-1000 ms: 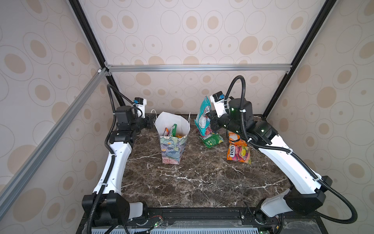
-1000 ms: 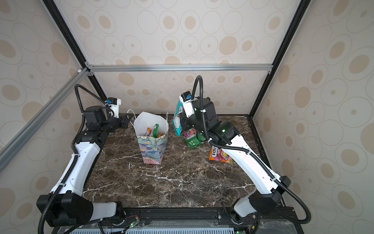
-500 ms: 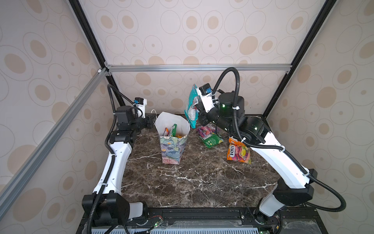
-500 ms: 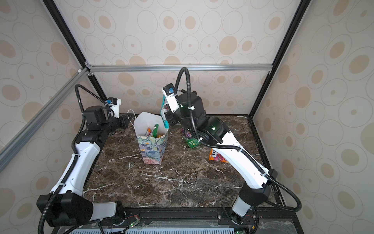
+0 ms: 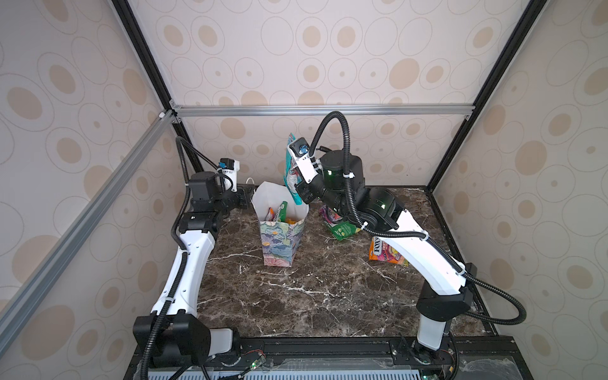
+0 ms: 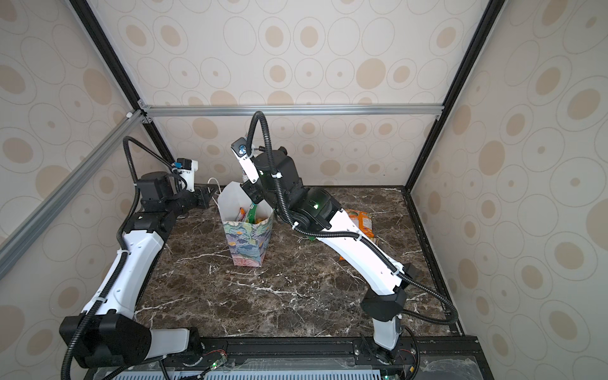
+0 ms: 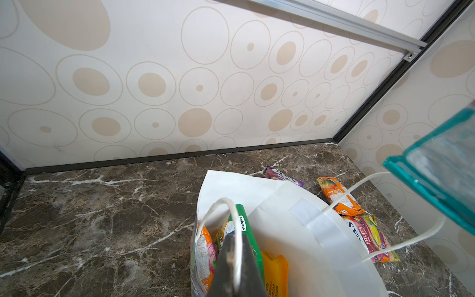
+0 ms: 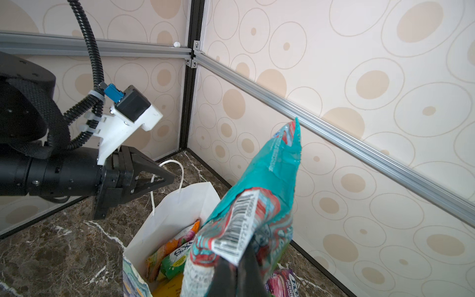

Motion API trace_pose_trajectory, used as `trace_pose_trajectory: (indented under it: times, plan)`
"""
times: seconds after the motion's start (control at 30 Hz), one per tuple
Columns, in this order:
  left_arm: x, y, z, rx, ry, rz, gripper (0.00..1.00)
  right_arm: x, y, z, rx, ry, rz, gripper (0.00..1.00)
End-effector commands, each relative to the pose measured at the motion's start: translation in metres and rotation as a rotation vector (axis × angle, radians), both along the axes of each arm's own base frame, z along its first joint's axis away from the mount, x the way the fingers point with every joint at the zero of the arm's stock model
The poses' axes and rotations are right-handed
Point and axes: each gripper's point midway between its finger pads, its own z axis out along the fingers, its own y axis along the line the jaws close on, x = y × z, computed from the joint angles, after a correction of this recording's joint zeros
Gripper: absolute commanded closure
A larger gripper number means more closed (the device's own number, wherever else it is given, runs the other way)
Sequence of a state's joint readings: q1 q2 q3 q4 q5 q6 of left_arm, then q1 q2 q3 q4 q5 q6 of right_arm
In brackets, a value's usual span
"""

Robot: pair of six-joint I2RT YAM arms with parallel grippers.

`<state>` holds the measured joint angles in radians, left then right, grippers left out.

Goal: Place the snacks into the paper bag
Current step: 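Carry the teal packet over the paper bag held by the left gripper, then lower the teal packet into the bag and open the right gripper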

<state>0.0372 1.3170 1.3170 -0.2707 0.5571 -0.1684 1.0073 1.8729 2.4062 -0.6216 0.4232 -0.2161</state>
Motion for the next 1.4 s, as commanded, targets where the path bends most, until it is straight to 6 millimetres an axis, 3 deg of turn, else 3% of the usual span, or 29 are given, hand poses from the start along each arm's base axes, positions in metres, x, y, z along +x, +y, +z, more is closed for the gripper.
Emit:
trace_pose_trajectory:
  times: [0.0,0.43,0.67,1.37]
  plan:
    - [-0.006,-0.004,0.03,0.007,-0.093,-0.015,1.0,0.002,0.0,0.011,-0.001,-0.047,-0.046,1.0]
    - [-0.007,-0.004,0.03,0.011,-0.093,-0.017,1.0,0.016,0.026,-0.044,-0.104,0.011,-0.115,1.0]
    - [-0.008,-0.004,0.031,0.013,-0.095,-0.014,1.0,0.029,0.028,-0.073,-0.156,0.036,-0.188,1.0]
    - [-0.007,-0.003,0.03,0.017,-0.092,-0.012,1.0,0.054,0.035,-0.113,-0.219,0.009,-0.324,1.0]
